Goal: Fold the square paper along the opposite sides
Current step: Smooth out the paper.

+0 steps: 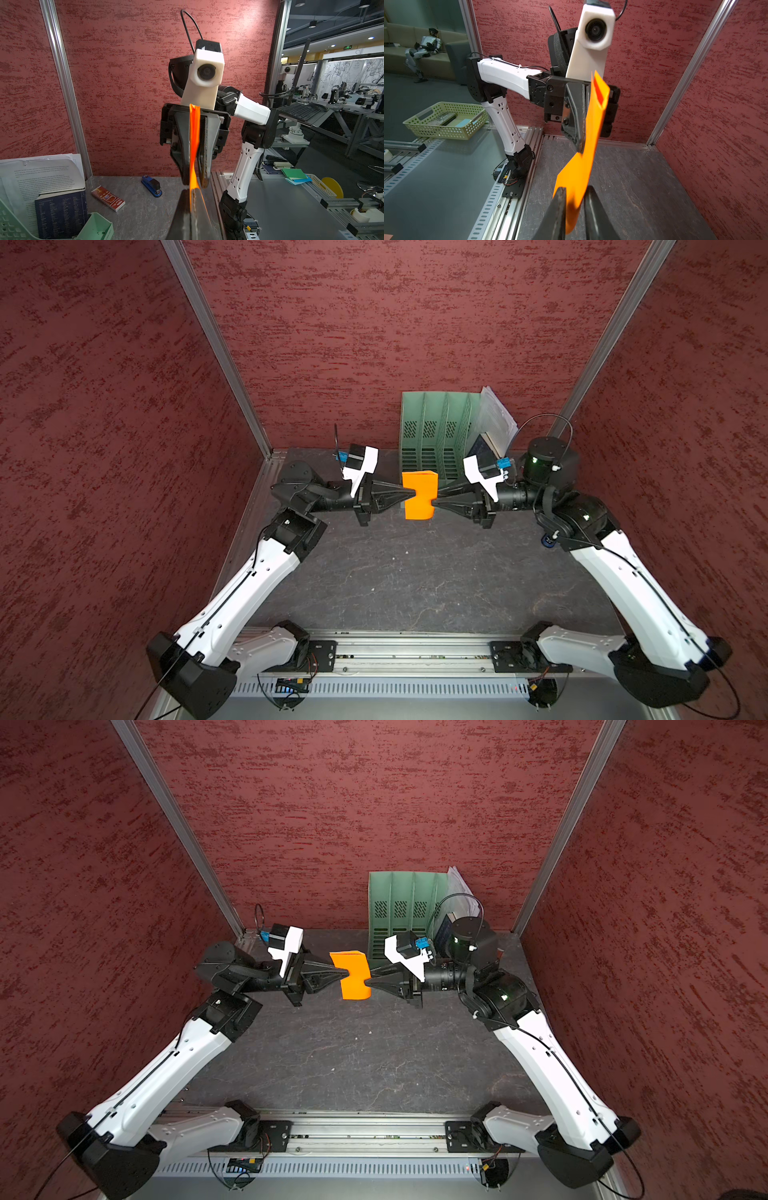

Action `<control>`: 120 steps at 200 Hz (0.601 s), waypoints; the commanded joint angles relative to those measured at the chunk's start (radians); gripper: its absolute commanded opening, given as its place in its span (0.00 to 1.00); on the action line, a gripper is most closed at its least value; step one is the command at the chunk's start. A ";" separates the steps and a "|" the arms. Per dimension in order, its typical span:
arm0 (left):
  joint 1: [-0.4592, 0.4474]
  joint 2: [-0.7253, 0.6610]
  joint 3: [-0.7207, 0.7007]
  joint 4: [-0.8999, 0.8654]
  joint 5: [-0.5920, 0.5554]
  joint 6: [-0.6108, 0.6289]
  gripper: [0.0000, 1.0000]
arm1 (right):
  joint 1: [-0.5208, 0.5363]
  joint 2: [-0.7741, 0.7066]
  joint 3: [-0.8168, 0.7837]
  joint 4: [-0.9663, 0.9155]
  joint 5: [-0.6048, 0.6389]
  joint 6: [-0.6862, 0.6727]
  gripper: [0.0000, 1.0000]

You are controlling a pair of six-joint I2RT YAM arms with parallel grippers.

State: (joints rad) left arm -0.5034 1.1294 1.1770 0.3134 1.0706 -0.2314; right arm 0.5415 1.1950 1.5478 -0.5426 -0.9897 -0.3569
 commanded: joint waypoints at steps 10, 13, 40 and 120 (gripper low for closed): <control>0.006 0.003 0.033 0.016 0.000 -0.009 0.00 | -0.003 -0.007 0.001 0.010 -0.026 -0.002 0.07; 0.007 0.003 0.032 0.016 0.000 -0.009 0.00 | -0.003 -0.006 0.002 0.009 -0.026 -0.001 0.05; 0.007 0.001 0.030 0.021 -0.002 -0.012 0.00 | -0.003 -0.006 0.001 0.009 -0.029 -0.002 0.00; 0.008 -0.008 0.053 0.021 -0.002 -0.012 0.00 | -0.003 0.000 -0.004 0.013 -0.024 0.000 0.00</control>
State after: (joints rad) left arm -0.4995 1.1313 1.2007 0.3145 1.0725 -0.2325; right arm 0.5415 1.1950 1.5478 -0.5404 -0.9981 -0.3573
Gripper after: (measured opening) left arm 0.043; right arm 0.033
